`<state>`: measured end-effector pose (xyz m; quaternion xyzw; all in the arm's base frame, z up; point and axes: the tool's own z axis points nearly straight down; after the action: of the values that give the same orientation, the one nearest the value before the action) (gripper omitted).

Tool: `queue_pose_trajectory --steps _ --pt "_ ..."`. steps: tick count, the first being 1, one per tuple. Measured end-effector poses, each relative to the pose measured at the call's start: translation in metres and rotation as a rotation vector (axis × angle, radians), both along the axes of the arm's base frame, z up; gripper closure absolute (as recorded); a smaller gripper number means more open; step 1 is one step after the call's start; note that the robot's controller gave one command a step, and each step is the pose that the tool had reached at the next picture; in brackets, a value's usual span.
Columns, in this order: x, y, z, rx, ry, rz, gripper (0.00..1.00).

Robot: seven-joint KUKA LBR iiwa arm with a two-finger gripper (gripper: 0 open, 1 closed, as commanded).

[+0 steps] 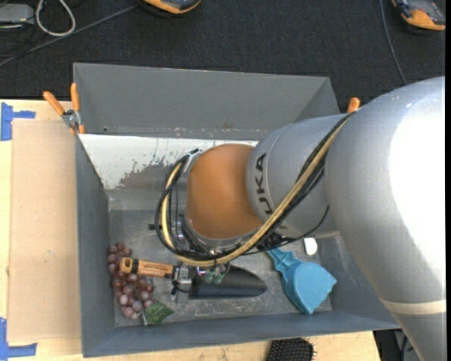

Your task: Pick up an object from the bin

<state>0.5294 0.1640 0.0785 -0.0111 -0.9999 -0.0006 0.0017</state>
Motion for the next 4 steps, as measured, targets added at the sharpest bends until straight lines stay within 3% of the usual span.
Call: queue_pose_trajectory --steps 1,2,4 --pt "-0.011 -0.025 -0.008 0.0 -0.005 0.069 0.0" --pt "-0.019 -0.075 -0.01 0.002 0.006 0.078 1.0" --pt "-0.019 -0.075 -0.01 0.003 0.007 0.075 1.0"
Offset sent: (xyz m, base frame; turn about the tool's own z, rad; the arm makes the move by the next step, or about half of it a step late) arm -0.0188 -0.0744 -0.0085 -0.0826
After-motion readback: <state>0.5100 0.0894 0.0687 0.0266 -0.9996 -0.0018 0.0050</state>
